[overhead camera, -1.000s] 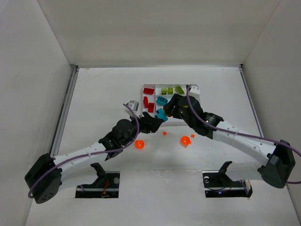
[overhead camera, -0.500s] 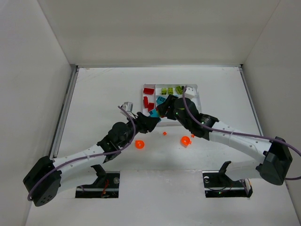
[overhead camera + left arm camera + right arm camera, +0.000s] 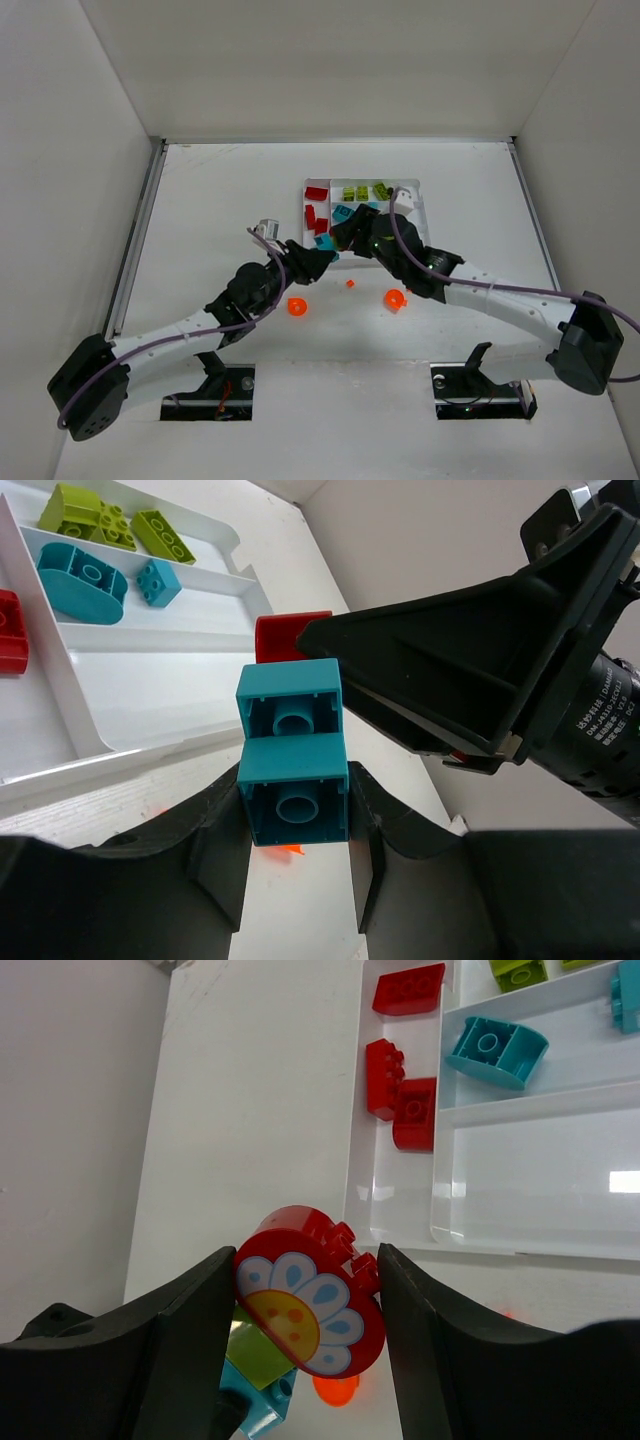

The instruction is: Sort the legos into containers by color

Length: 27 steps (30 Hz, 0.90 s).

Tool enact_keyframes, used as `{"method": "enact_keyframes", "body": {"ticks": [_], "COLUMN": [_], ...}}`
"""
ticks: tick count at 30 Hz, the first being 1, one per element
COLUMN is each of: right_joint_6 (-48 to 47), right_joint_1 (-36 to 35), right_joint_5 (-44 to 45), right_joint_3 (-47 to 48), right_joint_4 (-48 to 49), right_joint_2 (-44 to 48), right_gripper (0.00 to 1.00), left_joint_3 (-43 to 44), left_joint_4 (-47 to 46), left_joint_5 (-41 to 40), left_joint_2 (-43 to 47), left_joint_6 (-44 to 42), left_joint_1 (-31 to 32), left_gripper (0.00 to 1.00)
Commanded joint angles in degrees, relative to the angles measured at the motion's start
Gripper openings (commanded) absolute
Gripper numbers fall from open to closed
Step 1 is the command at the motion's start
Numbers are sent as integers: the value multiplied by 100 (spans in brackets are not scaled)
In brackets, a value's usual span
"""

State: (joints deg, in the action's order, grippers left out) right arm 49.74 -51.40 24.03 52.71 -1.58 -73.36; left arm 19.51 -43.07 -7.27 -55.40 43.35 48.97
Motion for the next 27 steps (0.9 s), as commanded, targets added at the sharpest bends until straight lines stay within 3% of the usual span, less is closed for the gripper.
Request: {"method": "enact_keyframes", "body": {"ticks": [1,4,9,14,20,27], "right_joint_6": [-209,-508,-413,62,589,1213], "right_joint_1": [-59,81,599,890,1092,1127], "right_joint_5": [-74,-389,-1328,-2612,-3825,-4108], "right_joint_3": [-181,-488,-1261,-1947,-2089,-2159], "right_joint_4": [501,764,1676,3258,4850,6125], "right_joint_2": [401,831,1473,1395,684,-107], "right_gripper": [69,81,91,92,92,90], "left_joint_3": [-43,-96,-96,-166,-597,-790], "left_joint_4": [-501,-422,-378,-500,-1010,-694], "left_joint_5": [32,128,690,1411,1860,1913], "left_joint_2": [257,363,530,504,652,1223], "left_joint_6": [15,278,945,2060,3029,3144], "left_joint_1": [-111,-366,-858,-1341,-1527,-1562], "left_gripper": [17,16,16,17,16,17]}}
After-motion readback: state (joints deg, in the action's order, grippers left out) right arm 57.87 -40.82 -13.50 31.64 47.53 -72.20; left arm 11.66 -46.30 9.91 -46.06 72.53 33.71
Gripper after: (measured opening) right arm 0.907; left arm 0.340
